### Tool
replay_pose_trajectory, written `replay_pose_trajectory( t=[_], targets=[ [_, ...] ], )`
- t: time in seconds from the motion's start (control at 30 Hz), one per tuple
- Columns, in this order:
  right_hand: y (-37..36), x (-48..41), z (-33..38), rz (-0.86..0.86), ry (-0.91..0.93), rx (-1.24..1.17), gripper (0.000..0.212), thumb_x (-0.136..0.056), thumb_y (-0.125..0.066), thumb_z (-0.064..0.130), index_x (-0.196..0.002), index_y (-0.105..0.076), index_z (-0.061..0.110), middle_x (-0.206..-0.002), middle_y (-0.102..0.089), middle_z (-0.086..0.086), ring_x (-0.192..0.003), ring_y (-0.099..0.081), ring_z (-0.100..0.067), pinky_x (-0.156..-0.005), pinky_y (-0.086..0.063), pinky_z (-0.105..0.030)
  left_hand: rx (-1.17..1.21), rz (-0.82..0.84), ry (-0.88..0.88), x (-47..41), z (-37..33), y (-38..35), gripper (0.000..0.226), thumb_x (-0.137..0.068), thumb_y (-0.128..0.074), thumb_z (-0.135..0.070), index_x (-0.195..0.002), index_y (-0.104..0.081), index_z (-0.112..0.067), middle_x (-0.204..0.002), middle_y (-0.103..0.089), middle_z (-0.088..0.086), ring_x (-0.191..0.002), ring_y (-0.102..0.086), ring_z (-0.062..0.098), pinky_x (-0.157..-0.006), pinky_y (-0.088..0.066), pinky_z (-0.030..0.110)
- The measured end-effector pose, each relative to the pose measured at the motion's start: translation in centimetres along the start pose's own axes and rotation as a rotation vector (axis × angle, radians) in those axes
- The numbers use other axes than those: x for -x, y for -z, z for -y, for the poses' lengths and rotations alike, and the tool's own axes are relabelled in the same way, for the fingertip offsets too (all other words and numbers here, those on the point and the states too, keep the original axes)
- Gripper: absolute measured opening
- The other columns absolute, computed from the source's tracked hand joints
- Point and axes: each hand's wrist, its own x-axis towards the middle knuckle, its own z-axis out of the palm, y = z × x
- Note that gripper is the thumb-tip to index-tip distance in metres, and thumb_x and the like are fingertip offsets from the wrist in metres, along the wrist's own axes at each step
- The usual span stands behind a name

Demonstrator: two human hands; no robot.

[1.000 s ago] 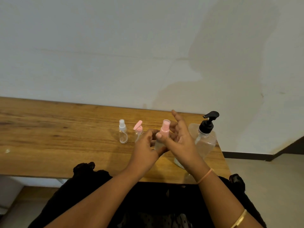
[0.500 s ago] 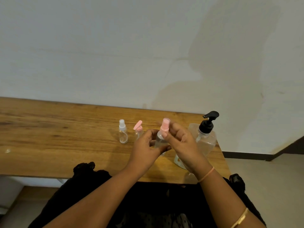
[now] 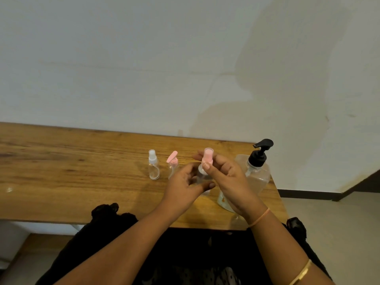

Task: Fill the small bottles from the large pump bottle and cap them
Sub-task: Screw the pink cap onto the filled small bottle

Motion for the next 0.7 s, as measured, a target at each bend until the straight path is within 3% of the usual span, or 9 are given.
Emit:
replay_pose_trajectory(
  t=[0.2, 0.3, 0.37, 0.5, 0.6, 0.7],
  targets=[
    [-0.9, -0.2, -0.1, -0.148, 0.041, 0.091, 0.020, -0.091, -0.055, 0.001, -0.098, -0.066, 0.016, -0.093, -0.071, 0.000, -0.087, -0.066, -0.004, -0.075, -0.052, -0.018, -0.016, -0.002, 0.035, -0.1, 0.2, -0.2, 0.037, -0.072, -0.076, -0.002, -0.098, -0.060, -0.023, -0.087, -0.073, -0.004, -0.085, -0.069, 0.009, -0.072, -0.054, 0.022],
    [-1.5, -0.3, -0.8, -0.241, 0.052, 0.162, 0.026, -0.090, -0.059, 0.003, -0.085, -0.065, 0.028, -0.092, -0.071, -0.007, -0.092, -0.067, -0.016, -0.085, -0.054, -0.033, -0.108, -0.056, 0.035, 0.0, 0.6, -0.2, 0.033, -0.075, -0.076, -0.010, -0.096, -0.058, -0.029, -0.086, -0.073, 0.000, -0.081, -0.069, 0.014, -0.075, -0.057, 0.034],
    [-1.9, -0.4, -1.2, -0.296, 0.062, 0.208, 0.024, -0.089, -0.061, 0.005, -0.079, -0.064, 0.026, -0.092, -0.070, -0.014, -0.094, -0.065, -0.027, -0.087, -0.051, -0.045, -0.135, -0.079, 0.024, 0.1, 0.7, -0.3, 0.032, -0.077, -0.074, -0.010, -0.093, -0.057, -0.031, -0.087, -0.072, 0.003, -0.080, -0.068, 0.017, -0.074, -0.056, 0.038],
    [-2.6, -0.3, -1.9, -0.372, 0.123, 0.304, 0.021, -0.088, -0.063, 0.011, -0.076, -0.063, 0.028, -0.082, -0.068, -0.012, -0.084, -0.063, -0.031, -0.077, -0.051, -0.048, -0.153, -0.078, -0.005, 0.2, 0.6, -0.4, 0.033, -0.081, -0.069, -0.005, -0.090, -0.055, -0.033, -0.085, -0.070, -0.003, -0.076, -0.066, 0.004, -0.069, -0.055, 0.025],
    [-2.2, -0.3, -1.4, -0.310, 0.096, 0.223, 0.023, -0.088, -0.063, 0.006, -0.084, -0.065, 0.029, -0.087, -0.070, -0.006, -0.085, -0.066, -0.019, -0.078, -0.054, -0.035, -0.126, -0.045, 0.017, -0.1, 0.5, -0.2, 0.036, -0.080, -0.070, -0.004, -0.094, -0.057, -0.034, -0.092, -0.070, -0.004, -0.087, -0.067, 0.011, -0.076, -0.055, 0.026],
    [-0.9, -0.2, -0.5, -0.089, -0.002, 0.052, 0.018, -0.091, -0.057, 0.007, -0.100, -0.066, 0.019, -0.098, -0.071, -0.001, -0.092, -0.066, -0.011, -0.081, -0.054, -0.027, -0.011, 0.028, 0.049, -0.3, 0.0, 0.2, 0.039, -0.078, -0.071, 0.001, -0.100, -0.060, -0.029, -0.100, -0.071, 0.003, -0.092, -0.067, 0.014, -0.075, -0.055, 0.024]
  ],
)
